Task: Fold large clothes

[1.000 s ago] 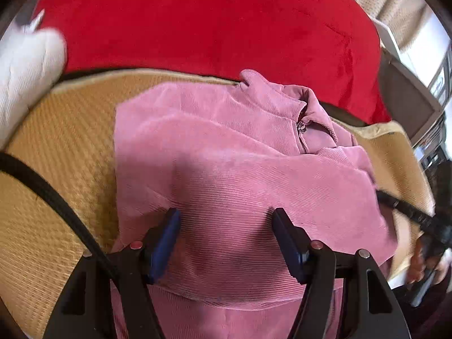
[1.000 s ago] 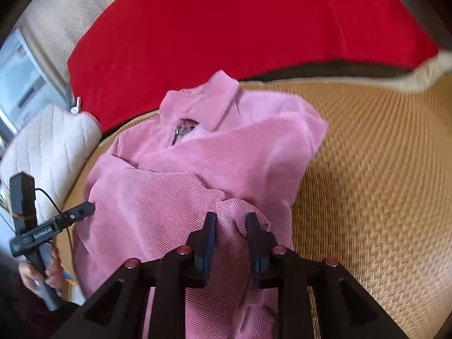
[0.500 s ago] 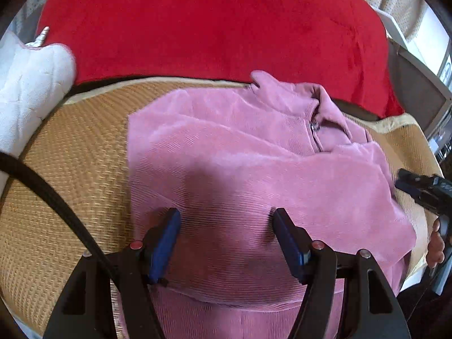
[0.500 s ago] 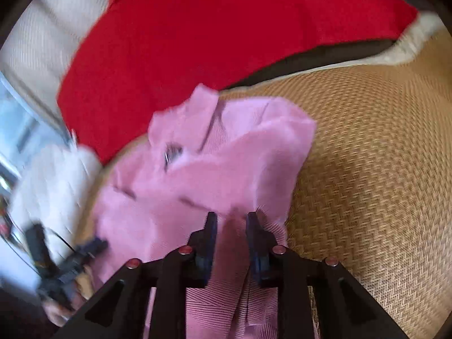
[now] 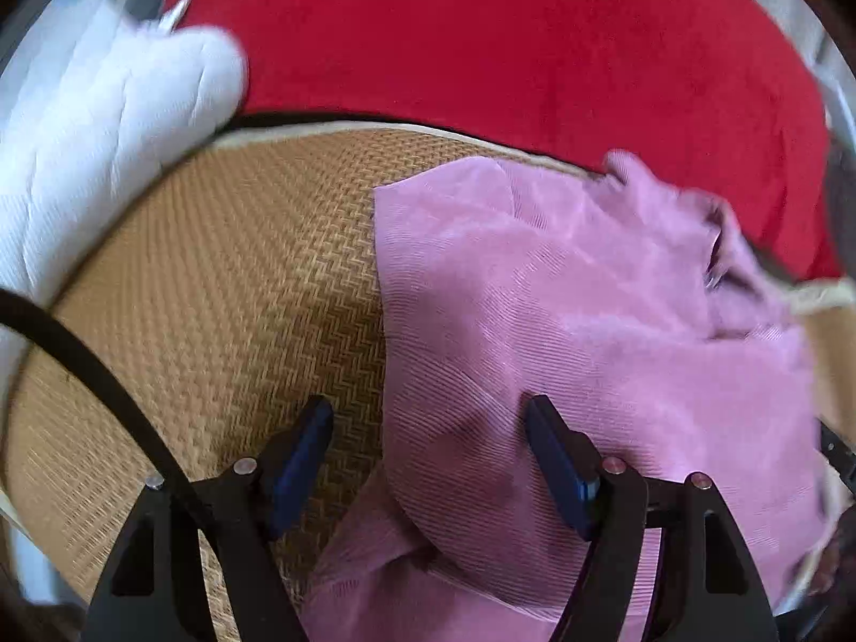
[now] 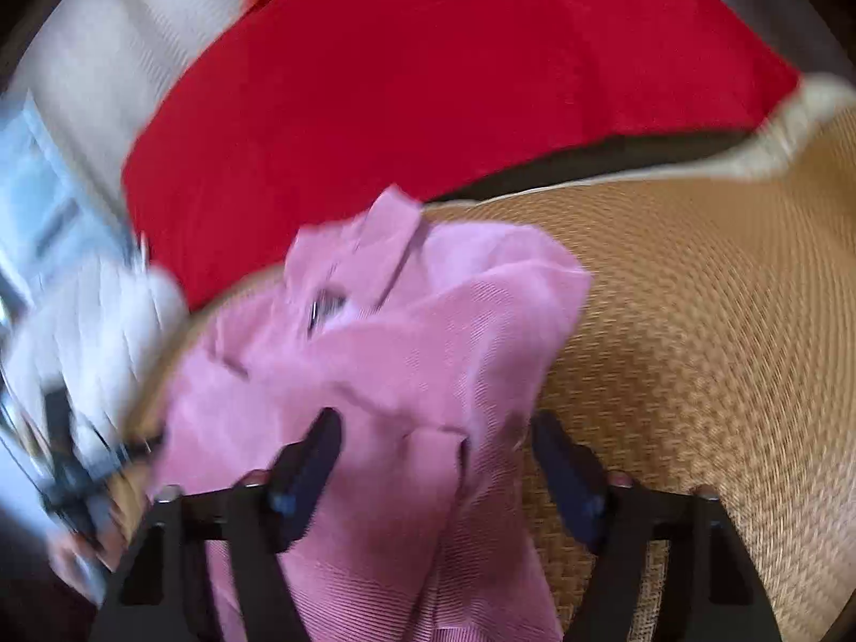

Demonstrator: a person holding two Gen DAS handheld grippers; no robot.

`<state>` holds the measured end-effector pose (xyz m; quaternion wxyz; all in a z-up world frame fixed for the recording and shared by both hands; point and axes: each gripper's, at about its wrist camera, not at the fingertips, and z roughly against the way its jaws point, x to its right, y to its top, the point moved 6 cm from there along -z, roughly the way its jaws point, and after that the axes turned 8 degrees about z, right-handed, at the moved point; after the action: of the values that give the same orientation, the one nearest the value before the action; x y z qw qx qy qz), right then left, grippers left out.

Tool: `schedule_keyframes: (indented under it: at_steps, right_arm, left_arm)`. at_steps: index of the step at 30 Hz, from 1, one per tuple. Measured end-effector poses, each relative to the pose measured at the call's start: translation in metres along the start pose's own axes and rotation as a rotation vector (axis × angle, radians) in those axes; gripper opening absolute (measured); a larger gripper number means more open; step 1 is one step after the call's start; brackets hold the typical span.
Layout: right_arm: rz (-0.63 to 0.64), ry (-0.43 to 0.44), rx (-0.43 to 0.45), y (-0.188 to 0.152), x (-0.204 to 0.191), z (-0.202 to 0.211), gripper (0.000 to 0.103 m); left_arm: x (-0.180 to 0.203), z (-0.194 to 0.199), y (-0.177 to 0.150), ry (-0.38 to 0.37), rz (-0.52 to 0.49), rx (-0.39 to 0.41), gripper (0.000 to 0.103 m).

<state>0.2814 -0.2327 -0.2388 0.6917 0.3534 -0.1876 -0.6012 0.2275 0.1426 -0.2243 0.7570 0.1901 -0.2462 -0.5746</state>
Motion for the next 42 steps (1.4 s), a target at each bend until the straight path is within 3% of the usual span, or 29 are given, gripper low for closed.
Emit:
schedule_keyframes:
  at_steps: [1, 3, 9, 12, 20, 24, 27, 33, 37, 40, 42]
  right_arm:
    - [0.074, -0.070, -0.036, -0.006, -0.008, -0.011, 0.063]
    - [0.152, -0.157, -0.027, -0.007, -0.012, -0.018, 0.062]
    - [0.095, -0.161, -0.067, 0.008, 0.011, -0.037, 0.058]
    - [0.114, -0.206, -0.067, 0.018, 0.014, -0.048, 0.058]
    - [0.093, -0.215, -0.050, 0.036, 0.018, -0.065, 0.058]
    - [0.047, -0.169, -0.033, 0.037, 0.022, -0.060, 0.058]
    - [-0.027, -0.084, -0.048, 0.029, 0.025, -0.034, 0.058]
    - [-0.113, 0.125, 0.077, 0.000, 0.034, 0.049, 0.066]
    - [-0.152, 0.266, 0.097, -0.055, 0.032, 0.102, 0.069]
    - [-0.158, 0.341, 0.008, -0.110, 0.026, 0.119, 0.071]
    - [-0.155, 0.365, -0.069, -0.140, 0.021, 0.118, 0.071]
  left_arm:
    - [0.005, -0.001, -0.001, 0.027, -0.035, 0.017, 0.075]
    - [0.013, -0.003, -0.001, 0.073, -0.101, 0.048, 0.075]
    - [0.014, -0.016, 0.014, 0.124, -0.132, 0.065, 0.075]
    - [0.022, -0.023, 0.020, 0.143, -0.161, 0.083, 0.075]
    - [0.027, -0.034, 0.035, 0.118, -0.146, 0.108, 0.076]
    - [0.021, -0.024, 0.035, 0.073, -0.100, 0.060, 0.075]
    - [0.011, -0.007, 0.026, 0.020, -0.077, 0.050, 0.075]
    - [-0.026, 0.056, -0.014, -0.182, -0.036, 0.063, 0.075]
    - [-0.051, 0.084, -0.070, -0.247, -0.042, 0.048, 0.075]
    - [-0.071, 0.089, -0.117, -0.226, -0.052, -0.006, 0.075]
    - [-0.083, 0.088, -0.145, -0.254, -0.010, -0.071, 0.075]
